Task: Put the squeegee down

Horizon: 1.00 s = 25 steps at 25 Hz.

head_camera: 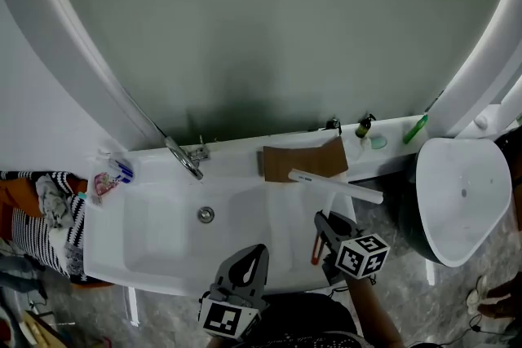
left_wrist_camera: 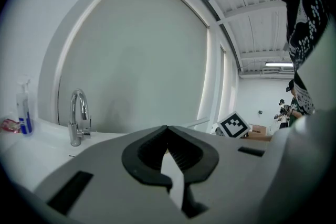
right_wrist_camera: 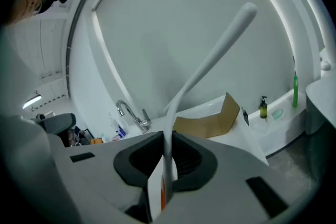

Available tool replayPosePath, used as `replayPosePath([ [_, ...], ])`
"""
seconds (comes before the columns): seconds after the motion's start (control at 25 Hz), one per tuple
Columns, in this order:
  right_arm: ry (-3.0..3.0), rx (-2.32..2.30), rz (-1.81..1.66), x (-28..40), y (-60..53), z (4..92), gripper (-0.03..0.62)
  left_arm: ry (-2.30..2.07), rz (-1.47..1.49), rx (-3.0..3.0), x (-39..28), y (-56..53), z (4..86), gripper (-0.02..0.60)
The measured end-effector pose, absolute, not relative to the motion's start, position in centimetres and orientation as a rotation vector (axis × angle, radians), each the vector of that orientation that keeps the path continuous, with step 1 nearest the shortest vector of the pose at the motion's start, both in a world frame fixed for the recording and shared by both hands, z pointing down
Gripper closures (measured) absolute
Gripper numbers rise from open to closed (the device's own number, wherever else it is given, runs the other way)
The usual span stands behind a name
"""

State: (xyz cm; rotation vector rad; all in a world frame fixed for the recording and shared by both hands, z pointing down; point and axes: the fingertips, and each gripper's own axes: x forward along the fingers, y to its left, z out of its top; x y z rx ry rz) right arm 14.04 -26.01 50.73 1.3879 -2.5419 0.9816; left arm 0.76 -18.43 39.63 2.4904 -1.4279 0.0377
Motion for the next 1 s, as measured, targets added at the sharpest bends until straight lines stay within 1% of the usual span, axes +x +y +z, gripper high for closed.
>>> replayPosePath([
  [0.52,-2.376,1.301,1.198,13.7,-29.2,59.8,0.539,-1.464,0.052,2.432,1.2,-21.3,40.6,0.577],
  [1.0,-2.293,1.306,1.451,15.3,-29.6,63.1,0.539,-1.476,0.066,2.393,1.5,-22.6,41.5,0.577],
])
